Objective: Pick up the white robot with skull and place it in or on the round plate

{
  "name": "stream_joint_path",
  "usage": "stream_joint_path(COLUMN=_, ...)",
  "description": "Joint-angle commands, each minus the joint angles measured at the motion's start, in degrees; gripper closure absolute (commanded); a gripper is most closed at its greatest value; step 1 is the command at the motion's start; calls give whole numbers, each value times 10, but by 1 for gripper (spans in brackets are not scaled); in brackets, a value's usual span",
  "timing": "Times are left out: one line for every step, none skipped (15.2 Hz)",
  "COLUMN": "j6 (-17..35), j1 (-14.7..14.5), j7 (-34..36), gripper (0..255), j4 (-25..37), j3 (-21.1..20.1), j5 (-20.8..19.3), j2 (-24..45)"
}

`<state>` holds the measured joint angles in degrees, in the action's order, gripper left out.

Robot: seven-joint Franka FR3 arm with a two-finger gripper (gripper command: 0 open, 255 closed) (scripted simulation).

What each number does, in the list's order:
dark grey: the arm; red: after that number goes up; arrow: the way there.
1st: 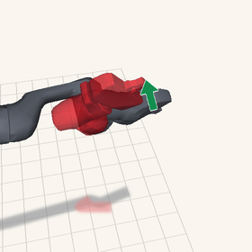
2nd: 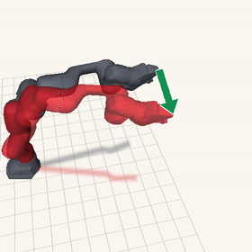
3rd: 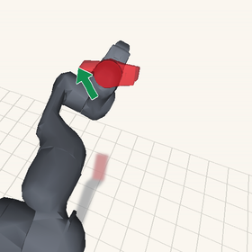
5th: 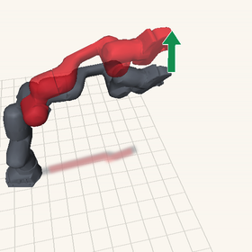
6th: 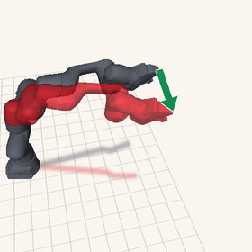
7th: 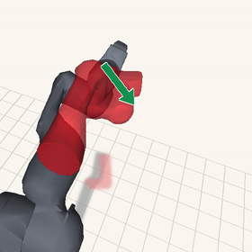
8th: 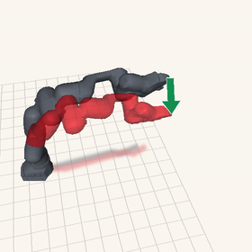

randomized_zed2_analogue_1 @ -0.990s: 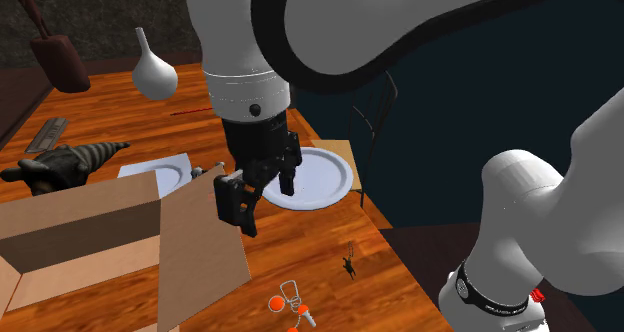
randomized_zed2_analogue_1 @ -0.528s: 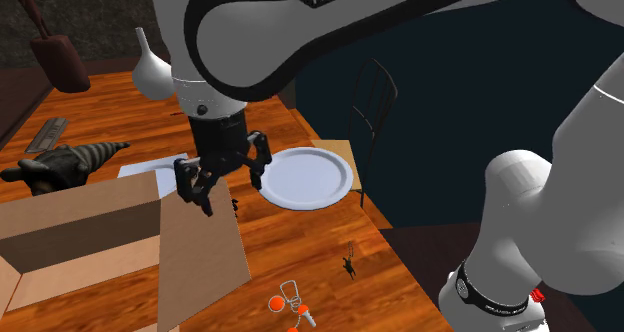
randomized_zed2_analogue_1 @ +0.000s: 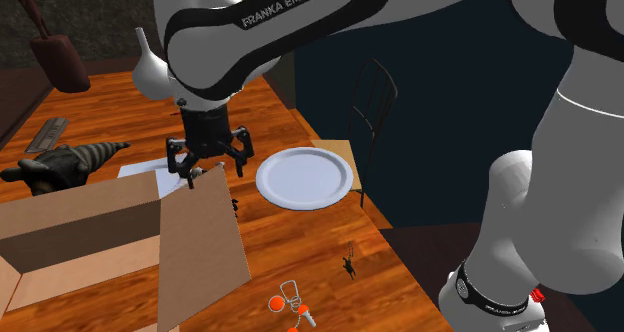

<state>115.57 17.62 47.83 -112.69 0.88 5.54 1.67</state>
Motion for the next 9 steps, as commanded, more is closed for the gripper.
stream_joint_path(j6=16, j1=9, j7=27, gripper=0, j4=16, j3=9, j5=3, j2=27)
stream_joint_path(j6=21, j1=14, j7=39, gripper=0, j4=26, j3=15, j5=5, j2=40)
stream_joint_path(j6=26, j1=18, j7=50, gripper=0, j4=35, j3=20, j5=7, j2=52)
stream_joint_path(j6=31, j1=23, j7=61, gripper=0, j4=44, j3=25, j5=9, j2=64)
stream_joint_path(j6=36, j1=28, j7=72, gripper=0, j4=53, j3=31, j5=12, j2=76)
stream_joint_path(j6=41, j1=33, j7=83, gripper=0, j4=61, j3=36, j5=14, j2=87)
stream_joint_path(j6=46, j1=38, j7=94, gripper=0, j4=70, j3=42, j5=17, j2=98)
stream_joint_path(j6=51, j1=43, j7=105, gripper=0, j4=78, j3=47, j5=20, j2=108)
stream_joint_path(j6=55, j1=49, j7=115, gripper=0, j4=85, j3=53, j5=24, j2=119)
